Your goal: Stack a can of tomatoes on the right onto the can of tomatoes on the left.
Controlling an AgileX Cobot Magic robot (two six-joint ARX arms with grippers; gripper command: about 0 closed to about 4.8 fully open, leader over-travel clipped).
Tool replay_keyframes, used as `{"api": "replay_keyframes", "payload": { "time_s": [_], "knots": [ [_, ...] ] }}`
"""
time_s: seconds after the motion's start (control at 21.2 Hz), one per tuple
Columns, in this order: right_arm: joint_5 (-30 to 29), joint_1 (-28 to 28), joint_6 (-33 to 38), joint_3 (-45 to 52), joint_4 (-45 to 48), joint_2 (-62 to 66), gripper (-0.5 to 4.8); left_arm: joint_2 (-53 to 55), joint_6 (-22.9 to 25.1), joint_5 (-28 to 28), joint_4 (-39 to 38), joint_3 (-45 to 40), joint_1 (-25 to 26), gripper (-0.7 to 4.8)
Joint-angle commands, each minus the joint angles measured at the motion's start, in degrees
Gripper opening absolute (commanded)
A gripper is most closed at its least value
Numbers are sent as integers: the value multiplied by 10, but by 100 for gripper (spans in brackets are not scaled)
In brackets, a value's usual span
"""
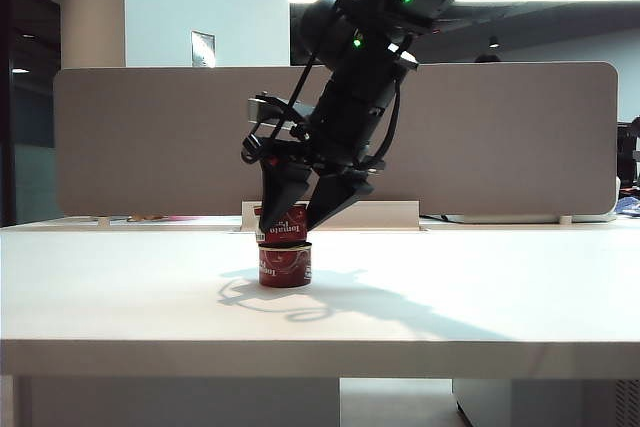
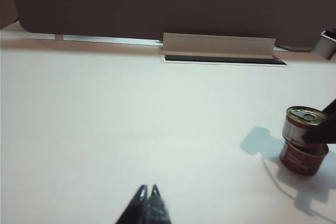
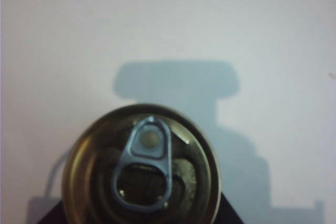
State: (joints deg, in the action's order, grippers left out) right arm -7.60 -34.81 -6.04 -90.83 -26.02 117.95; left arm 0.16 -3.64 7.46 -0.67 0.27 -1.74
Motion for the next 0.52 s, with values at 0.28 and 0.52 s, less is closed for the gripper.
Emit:
{"api": "replay_keyframes", "payload": {
  "time_s": [0.28,0.52],
  "knots": [
    [11,0,0,1,-14,-22,310,1,2,2,7,2,1,-6],
    [13,0,0,1,-25,-22,329,1,2,3,7,2,1,-6]
  ]
}}
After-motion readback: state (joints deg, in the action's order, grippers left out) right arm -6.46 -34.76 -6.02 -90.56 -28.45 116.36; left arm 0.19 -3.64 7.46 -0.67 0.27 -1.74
